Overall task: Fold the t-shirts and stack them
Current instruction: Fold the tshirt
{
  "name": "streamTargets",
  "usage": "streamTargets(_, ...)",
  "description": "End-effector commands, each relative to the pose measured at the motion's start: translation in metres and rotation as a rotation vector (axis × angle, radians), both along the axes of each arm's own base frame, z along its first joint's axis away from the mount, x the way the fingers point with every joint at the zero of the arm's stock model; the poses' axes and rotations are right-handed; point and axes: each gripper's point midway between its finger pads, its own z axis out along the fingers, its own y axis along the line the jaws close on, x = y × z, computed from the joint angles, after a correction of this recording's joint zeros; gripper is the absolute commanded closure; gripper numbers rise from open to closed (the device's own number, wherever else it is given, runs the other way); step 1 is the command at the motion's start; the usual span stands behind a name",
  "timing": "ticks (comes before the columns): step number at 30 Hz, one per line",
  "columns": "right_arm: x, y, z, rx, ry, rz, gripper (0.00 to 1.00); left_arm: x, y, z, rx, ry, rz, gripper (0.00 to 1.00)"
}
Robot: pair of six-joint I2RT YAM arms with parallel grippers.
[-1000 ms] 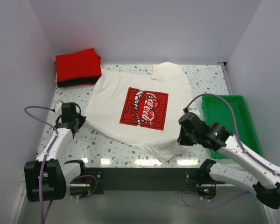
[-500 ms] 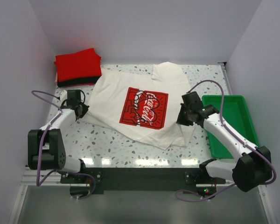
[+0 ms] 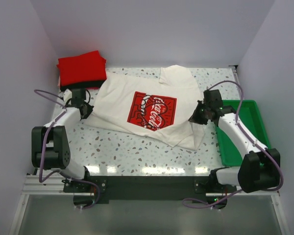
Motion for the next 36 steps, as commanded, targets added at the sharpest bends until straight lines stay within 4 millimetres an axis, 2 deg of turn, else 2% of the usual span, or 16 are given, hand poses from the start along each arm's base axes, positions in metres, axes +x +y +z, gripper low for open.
streamTargets(1,0.026,0.004,0.02,0.057,-0.076,0.03,1.0,0.019,0.009,0.015,0.028,-0.047,0.041,1.0)
streamTargets(10,0.037,-0.008,0.013,0.092,-0.065,0.004,1.0,0.036,0.009,0.02,0.033,-0.056,0.031,1.0)
streamTargets(17,0.041,-0.025,0.011,0.105,-0.067,-0.037,1.0,0.046,0.007,0.02,0.028,-0.06,0.016,1.0)
streamTargets(26,0.044,-0.031,0.003,0.132,-0.057,-0.057,1.0,0.064,0.004,0.022,0.015,-0.073,-0.003,1.0)
streamTargets(30,0.041,-0.032,0.0,0.133,-0.052,-0.058,1.0,0.07,0.001,0.02,0.005,-0.073,-0.015,1.0)
streamTargets(31,0.043,-0.04,-0.002,0.132,-0.05,-0.084,1.0,0.071,0.001,0.017,0.002,-0.067,-0.015,1.0)
streamTargets(36,0.043,-0.042,-0.009,0.144,-0.035,-0.094,1.0,0.075,0.0,0.012,-0.003,-0.059,-0.017,1.0)
